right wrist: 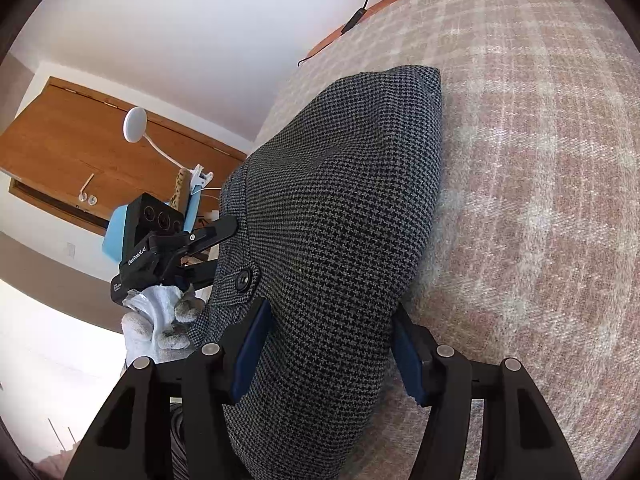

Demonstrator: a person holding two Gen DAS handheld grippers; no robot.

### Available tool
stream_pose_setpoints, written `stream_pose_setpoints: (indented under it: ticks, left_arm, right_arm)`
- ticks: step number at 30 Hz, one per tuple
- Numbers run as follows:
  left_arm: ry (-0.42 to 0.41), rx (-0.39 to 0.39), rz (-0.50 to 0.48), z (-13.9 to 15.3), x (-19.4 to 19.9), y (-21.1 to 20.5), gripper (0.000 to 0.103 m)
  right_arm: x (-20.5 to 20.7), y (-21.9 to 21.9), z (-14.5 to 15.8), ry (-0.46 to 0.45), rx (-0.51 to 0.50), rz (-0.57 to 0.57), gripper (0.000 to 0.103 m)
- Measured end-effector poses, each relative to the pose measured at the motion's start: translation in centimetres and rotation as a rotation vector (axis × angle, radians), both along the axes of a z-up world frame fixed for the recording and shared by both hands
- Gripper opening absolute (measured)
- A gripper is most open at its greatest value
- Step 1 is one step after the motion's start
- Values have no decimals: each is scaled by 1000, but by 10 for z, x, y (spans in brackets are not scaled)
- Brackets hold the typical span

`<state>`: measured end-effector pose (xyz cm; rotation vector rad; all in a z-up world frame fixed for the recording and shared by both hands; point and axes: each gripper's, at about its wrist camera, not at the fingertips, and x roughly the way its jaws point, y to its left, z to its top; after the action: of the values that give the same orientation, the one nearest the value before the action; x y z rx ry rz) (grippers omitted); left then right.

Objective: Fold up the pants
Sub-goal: 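Lift the folded pants with both grippers and carry them toward the clothes stack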

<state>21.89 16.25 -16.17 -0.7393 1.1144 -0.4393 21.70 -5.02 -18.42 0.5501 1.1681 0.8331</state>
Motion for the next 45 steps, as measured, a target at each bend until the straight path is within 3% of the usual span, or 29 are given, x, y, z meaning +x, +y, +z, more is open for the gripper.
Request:
stream_pose_setpoints:
  ticks: [2,5,8,10,14,28,36,45]
  left_arm:
    - [-14,9,-17,1,2,-7,68]
    - [-22,49,-27,0,4,-14,52]
    - [-12,37,-20,-4,6,-11,39]
    - [-20,53,-18,-3,5,-13,36]
    - [-58,103,-16,5,4,-21,31]
    - [-197,163,-34,42,-13,-37,23]
    - [-306,167,-73,81,-19,-69,22]
    - [-403,144,-167,110,-15,-133,21]
  right_arm:
    - [1,7,-1,2,12,0,57]
    - [-1,14,-2,8,13,-2,44]
    - [0,14,-5,19,23,-20,33]
    - [-1,14,-5,15,16,-30,27]
    - [-9,30,12,-74,-90,-24,19]
    - [-39,77,79,-323,-279,-3,12]
    - [-61,43,117,-436,-347,-14,12]
    - [-78,-17,156,-506,-409,-115,12]
